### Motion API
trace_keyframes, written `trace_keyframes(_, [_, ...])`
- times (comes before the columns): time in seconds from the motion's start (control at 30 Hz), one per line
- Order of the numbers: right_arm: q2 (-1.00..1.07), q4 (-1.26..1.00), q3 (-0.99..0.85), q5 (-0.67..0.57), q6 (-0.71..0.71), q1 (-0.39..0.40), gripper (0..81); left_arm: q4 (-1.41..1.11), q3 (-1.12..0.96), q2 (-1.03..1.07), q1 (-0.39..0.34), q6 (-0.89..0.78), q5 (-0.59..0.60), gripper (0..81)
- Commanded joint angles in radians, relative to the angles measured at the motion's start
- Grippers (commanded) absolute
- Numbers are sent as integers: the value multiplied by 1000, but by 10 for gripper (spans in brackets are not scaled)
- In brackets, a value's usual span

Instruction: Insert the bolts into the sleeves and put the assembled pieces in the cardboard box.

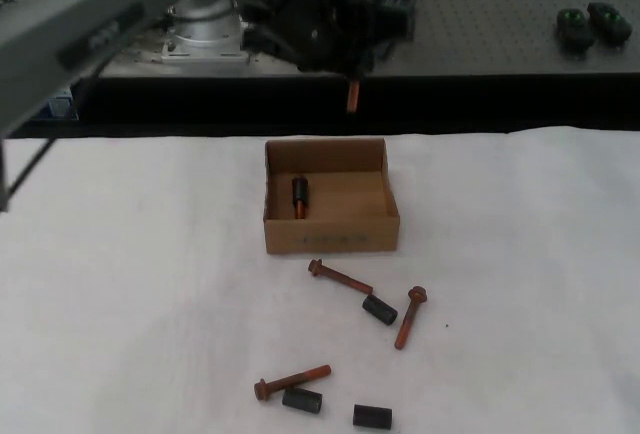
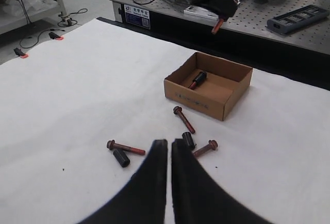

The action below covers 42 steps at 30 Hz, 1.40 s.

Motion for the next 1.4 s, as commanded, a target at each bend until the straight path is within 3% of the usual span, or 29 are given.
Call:
trace_keyframes(0.0, [-7,24,-4,1,0,-5,32,16,-38,107,27,-70,-30,6])
trace_keyframes(0.3, [-7,92,-4,-1,6,-5,32,-13,-39,221,74,-128,-39,6])
trace_keyframes(1.37, [-7,95,-4,-2,33,-5,32,78,-39,280,55,-180,-10,11])
